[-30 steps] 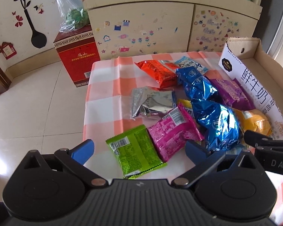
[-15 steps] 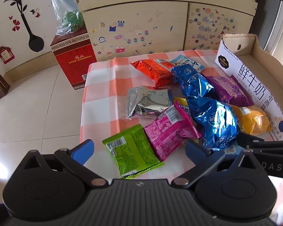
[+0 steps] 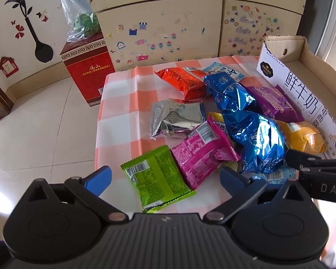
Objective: Organize snacks
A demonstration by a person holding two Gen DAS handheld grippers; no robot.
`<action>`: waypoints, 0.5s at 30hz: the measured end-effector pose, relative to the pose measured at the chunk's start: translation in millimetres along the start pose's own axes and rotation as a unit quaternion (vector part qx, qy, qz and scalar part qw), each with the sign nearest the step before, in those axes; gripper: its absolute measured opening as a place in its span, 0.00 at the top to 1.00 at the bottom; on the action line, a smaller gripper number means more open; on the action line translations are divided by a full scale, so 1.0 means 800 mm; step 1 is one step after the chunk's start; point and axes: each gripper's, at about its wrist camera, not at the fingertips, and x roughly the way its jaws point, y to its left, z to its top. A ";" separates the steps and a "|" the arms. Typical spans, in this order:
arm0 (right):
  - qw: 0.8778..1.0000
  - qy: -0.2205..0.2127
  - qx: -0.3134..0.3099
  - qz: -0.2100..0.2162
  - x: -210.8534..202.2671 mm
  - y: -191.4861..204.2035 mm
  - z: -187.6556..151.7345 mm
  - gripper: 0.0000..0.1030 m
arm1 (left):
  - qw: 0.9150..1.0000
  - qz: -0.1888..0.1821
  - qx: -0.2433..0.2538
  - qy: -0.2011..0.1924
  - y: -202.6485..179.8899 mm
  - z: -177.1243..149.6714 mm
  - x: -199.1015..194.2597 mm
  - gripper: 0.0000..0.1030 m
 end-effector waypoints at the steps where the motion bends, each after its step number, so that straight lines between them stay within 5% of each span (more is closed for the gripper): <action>1: 1.000 0.000 -0.001 -0.002 0.000 0.000 0.000 0.00 | 1.000 0.002 0.002 -0.001 -0.001 0.000 0.000 0.01; 15: 0.998 -0.030 -0.045 -0.045 -0.006 0.012 -0.004 0.00 | 1.000 0.022 0.010 -0.001 -0.009 -0.006 0.002 0.01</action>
